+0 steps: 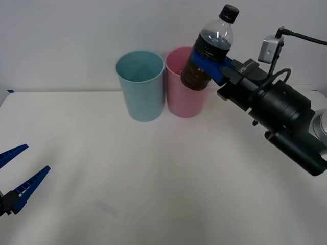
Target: Grasp the object on the table and drop it into the matching bin: aluminum can to the light blue bin, PET bottle to the pink bin.
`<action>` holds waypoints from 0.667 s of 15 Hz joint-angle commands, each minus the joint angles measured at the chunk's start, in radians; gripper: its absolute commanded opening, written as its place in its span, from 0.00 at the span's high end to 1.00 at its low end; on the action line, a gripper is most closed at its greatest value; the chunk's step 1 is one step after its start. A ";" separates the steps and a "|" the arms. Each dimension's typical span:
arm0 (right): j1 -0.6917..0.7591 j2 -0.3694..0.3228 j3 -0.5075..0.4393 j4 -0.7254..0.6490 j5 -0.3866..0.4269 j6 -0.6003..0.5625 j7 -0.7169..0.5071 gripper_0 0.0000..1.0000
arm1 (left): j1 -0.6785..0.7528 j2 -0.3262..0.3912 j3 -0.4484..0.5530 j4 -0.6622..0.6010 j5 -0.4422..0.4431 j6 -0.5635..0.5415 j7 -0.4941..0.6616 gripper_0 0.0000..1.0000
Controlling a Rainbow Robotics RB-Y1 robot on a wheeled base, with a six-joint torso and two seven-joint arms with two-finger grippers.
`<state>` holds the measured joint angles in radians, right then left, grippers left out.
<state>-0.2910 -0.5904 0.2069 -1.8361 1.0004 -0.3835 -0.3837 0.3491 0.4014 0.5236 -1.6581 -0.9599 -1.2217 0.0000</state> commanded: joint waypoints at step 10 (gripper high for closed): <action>-0.419 0.011 0.069 0.472 0.030 -0.015 0.074 1.00 | 0.000 0.000 0.000 0.000 0.000 0.000 0.000 0.00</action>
<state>-0.6872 -0.5890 0.2694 -1.3982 1.0265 -0.3975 -0.3186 0.3490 0.4014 0.5236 -1.6581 -0.9599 -1.2217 0.0000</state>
